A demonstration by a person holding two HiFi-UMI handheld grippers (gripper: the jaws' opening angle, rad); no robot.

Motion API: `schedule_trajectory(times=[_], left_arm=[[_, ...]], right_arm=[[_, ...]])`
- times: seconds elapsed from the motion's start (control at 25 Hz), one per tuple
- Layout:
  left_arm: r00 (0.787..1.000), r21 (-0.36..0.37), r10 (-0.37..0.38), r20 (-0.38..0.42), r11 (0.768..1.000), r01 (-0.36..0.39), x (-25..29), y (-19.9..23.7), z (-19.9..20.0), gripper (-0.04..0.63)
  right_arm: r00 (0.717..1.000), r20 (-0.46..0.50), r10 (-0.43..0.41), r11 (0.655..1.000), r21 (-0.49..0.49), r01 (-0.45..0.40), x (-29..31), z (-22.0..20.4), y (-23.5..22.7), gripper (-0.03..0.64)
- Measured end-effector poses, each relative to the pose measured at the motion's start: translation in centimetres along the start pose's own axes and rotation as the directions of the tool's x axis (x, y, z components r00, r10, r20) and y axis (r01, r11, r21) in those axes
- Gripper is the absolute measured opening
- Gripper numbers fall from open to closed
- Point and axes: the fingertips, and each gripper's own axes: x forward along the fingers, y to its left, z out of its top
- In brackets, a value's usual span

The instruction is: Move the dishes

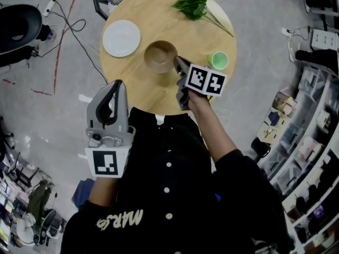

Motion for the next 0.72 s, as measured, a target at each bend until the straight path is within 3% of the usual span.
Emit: schedule_trajectory(times=[0.4,0.72], left_arm=[[0.999,0.010,-0.042,-0.014,0.999,0.042,0.9,-2.2,-0.1,0.004],[0.997,0.012,-0.060,-0.041,0.998,0.060,1.1,-3.3,-1.2,0.003]], right_arm=[[0.998,-0.033,-0.061,0.998,0.026,0.062,-2.1,-2.7,-5.5,0.008],[0.997,-0.060,-0.045,0.998,0.037,0.048,-1.6,-4.0,-6.6,0.008]])
